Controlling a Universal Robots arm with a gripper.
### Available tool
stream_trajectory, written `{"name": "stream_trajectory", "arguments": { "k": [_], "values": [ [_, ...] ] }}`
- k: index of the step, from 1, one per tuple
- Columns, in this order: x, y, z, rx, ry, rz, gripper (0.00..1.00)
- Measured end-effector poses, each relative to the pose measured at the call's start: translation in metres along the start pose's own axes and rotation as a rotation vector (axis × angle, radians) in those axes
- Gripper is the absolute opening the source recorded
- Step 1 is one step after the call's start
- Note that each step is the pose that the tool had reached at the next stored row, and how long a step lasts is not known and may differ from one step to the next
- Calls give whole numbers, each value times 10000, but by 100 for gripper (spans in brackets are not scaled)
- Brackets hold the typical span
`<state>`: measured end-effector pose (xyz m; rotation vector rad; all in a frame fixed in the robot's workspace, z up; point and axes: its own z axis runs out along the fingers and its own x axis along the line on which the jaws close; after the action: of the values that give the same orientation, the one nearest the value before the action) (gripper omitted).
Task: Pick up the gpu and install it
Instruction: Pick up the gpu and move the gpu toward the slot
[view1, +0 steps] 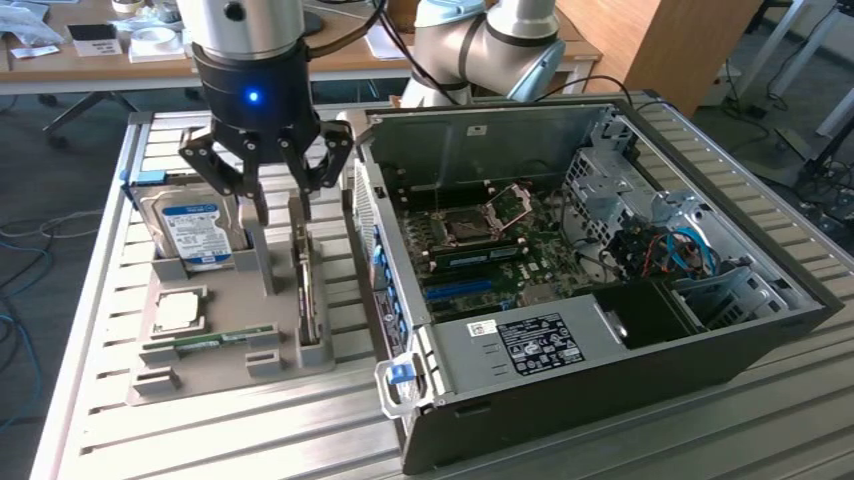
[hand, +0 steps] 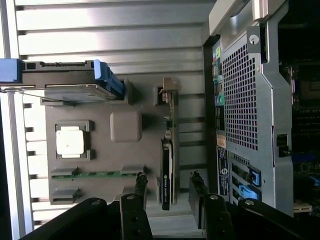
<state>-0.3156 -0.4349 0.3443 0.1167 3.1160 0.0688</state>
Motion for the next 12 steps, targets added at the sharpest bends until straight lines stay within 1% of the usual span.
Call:
{"name": "stream_trajectory", "arguments": {
  "k": [5, 12],
  "values": [
    [1, -3, 59, 0, 1, 0, 47],
    [2, -4, 90, 3, 3, 0, 47]
  ]
}}
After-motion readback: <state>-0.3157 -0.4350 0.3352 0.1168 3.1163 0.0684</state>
